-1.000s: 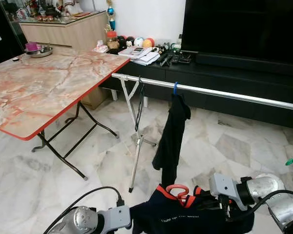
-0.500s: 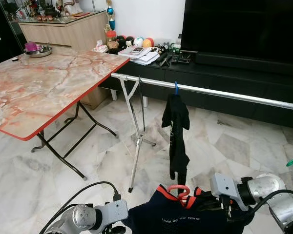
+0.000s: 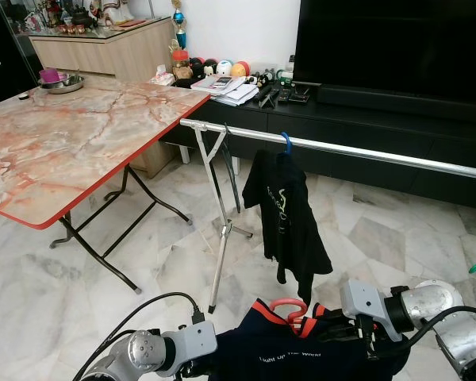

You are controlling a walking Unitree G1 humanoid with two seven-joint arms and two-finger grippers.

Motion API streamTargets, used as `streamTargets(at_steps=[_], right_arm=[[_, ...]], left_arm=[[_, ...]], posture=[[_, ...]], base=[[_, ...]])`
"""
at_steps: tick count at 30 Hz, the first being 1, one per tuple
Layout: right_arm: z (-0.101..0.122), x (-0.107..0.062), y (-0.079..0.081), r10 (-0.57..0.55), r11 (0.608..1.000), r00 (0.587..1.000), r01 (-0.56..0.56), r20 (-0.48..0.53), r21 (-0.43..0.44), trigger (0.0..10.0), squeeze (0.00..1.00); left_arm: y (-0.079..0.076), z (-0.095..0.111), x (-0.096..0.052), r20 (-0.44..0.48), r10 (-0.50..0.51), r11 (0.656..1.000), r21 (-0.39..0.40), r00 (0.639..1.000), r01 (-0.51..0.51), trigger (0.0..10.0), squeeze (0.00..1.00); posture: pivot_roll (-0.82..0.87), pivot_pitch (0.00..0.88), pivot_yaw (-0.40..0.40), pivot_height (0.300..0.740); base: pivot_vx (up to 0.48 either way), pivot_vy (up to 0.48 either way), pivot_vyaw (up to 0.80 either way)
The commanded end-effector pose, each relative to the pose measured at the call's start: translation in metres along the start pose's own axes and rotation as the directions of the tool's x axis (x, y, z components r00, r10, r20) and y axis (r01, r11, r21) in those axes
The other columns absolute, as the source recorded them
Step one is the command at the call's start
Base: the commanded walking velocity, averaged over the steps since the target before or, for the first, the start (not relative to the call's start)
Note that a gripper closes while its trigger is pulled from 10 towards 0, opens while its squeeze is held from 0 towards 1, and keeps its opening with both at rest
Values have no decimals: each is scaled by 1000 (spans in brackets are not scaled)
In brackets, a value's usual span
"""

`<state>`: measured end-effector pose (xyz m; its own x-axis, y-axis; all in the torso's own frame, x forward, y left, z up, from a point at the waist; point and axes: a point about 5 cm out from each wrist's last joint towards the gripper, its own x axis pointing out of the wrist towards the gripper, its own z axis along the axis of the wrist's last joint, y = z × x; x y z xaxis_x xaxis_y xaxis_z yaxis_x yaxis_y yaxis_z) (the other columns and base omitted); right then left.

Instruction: Hang hanger

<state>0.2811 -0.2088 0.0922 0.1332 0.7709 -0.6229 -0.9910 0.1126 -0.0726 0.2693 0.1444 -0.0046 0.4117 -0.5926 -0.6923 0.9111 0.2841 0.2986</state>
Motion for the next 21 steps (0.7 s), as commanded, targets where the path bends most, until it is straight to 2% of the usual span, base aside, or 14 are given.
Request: streamTargets(at_steps=[1, 2, 4, 21], right_arm=[[10, -6, -4, -24, 999, 999, 25, 47, -26, 10000, 0], [10, -6, -4, -26, 999, 998, 27, 51, -26, 10000, 0], [14, -7, -6, -36, 999, 997, 37, 74, -20, 10000, 0], [15, -9, -7, -42, 999, 997, 43, 69, -19, 10000, 0]], left_arm=[[1, -4, -2, -23, 10, 1000, -5, 1000, -10, 7333, 0], [2, -4, -2, -22, 17, 1000, -5, 1000, -17, 3882, 0], [2, -4, -2, -15, 27, 999, -25, 1000, -27, 0, 0], [4, -4, -2, -27, 23, 1000, -13, 999, -23, 0, 0]], posture=[[-27, 24, 42, 740], [-27, 24, 42, 740], [-28, 26, 42, 740], [-27, 25, 39, 740]], base=[[0, 0, 0], [0, 0, 0], [0, 0, 0], [0, 0, 0]])
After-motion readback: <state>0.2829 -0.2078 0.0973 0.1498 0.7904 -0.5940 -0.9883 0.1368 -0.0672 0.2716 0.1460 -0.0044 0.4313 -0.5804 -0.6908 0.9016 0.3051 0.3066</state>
